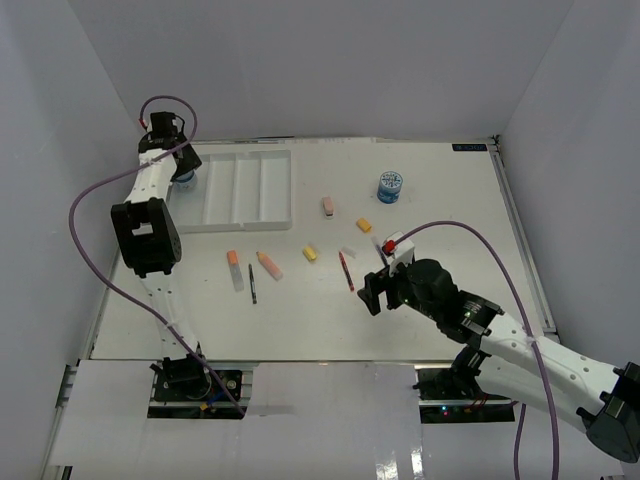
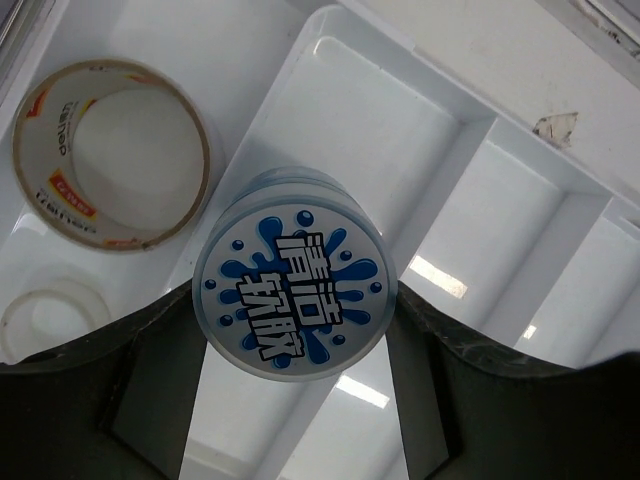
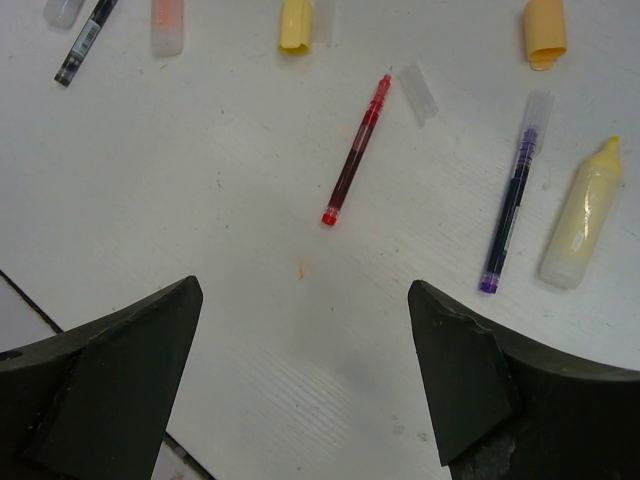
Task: Sort the stationery into containers
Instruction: Place the stationery in the storage box.
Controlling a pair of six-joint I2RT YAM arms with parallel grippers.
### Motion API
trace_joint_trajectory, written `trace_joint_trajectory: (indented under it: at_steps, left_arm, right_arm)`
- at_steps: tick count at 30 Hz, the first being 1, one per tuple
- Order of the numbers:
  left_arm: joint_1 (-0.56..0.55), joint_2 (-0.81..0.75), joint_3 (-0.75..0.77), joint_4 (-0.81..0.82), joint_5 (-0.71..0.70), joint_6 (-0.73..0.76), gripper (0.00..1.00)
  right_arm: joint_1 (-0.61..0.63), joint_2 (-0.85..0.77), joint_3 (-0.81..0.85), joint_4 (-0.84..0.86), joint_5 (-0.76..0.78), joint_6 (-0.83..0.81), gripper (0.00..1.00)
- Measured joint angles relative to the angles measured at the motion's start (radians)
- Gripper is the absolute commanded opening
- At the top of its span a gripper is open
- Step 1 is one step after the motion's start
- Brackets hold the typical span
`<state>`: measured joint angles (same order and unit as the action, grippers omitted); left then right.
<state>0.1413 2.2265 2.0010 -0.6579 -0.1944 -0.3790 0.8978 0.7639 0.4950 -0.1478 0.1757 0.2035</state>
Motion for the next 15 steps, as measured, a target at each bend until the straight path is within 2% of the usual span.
trace_joint_trajectory:
  at_steps: [8,15]
  left_arm:
    - [0.0,0.097,0.072,0.016,0.021,0.008,0.41]
    - [0.0,0.122,0.082,0.029,0.043,0.016,0.66]
  right_arm:
    - [0.0,0.024,0.0,0.002,-0.007,0.01,0.9]
    - [0.0,0.043,0.0,0.01,-0.007,0.023,0.9]
